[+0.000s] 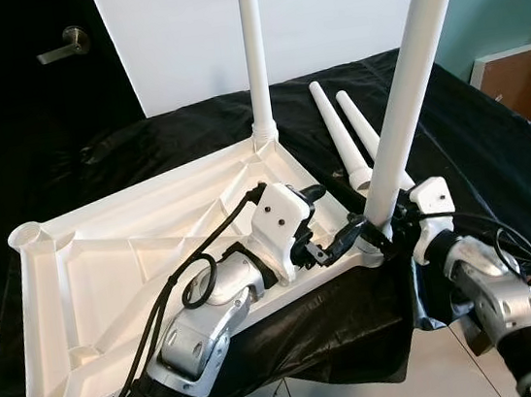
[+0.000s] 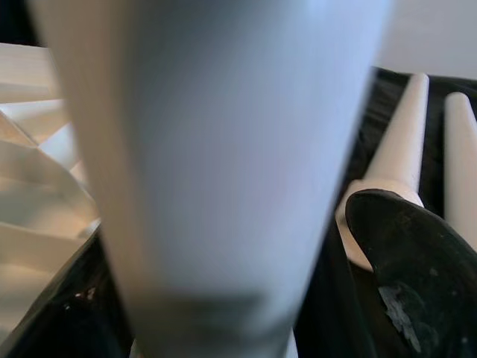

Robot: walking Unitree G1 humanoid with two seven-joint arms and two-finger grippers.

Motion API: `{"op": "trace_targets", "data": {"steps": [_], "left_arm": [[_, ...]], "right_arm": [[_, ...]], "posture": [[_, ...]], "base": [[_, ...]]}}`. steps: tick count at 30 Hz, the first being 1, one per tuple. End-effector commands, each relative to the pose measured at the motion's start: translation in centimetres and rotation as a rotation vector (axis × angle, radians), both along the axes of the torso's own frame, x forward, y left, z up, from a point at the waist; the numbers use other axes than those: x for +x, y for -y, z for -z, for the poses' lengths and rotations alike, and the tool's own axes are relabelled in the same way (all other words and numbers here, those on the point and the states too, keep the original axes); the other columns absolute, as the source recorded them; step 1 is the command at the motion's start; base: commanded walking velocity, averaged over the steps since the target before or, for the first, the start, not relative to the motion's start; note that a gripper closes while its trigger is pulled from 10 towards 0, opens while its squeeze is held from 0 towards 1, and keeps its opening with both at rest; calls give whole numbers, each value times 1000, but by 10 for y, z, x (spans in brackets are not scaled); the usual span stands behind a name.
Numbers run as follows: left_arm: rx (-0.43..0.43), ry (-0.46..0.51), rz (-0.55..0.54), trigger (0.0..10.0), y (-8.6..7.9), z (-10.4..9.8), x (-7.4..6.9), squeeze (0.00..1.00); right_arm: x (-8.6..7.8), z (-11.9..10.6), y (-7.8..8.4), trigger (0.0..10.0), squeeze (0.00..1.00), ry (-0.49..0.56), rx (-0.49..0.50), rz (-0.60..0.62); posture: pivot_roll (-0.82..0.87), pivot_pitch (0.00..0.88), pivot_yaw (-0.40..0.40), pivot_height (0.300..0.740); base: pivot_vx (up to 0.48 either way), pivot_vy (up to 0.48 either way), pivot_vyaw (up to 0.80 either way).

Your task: Building children table

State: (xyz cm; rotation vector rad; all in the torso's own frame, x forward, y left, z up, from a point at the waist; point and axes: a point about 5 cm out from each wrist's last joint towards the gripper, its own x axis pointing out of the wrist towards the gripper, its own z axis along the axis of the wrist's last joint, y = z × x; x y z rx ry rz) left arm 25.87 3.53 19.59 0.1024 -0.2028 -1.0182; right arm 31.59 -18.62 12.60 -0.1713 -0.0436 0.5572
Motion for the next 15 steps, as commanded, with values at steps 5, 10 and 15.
{"op": "trace_targets", "data": {"steps": [5,10,15], "left_arm": [[40,-3,74,10000,4,3,-3,0],[48,0,76,10000,2,3,-3,0],[50,-4,74,10000,0,3,-4,0]], "right_arm": [[12,6,-9,10000,0,-31,-71,-86],[14,7,-13,0,0,-40,-68,-115],[8,15,-14,0,0,-57,-56,-132]], "posture": [[-172,18,27,740],[-164,14,28,740],[-167,21,35,740]], "base": [[0,0,0],[0,0,0],[0,0,0]]}}
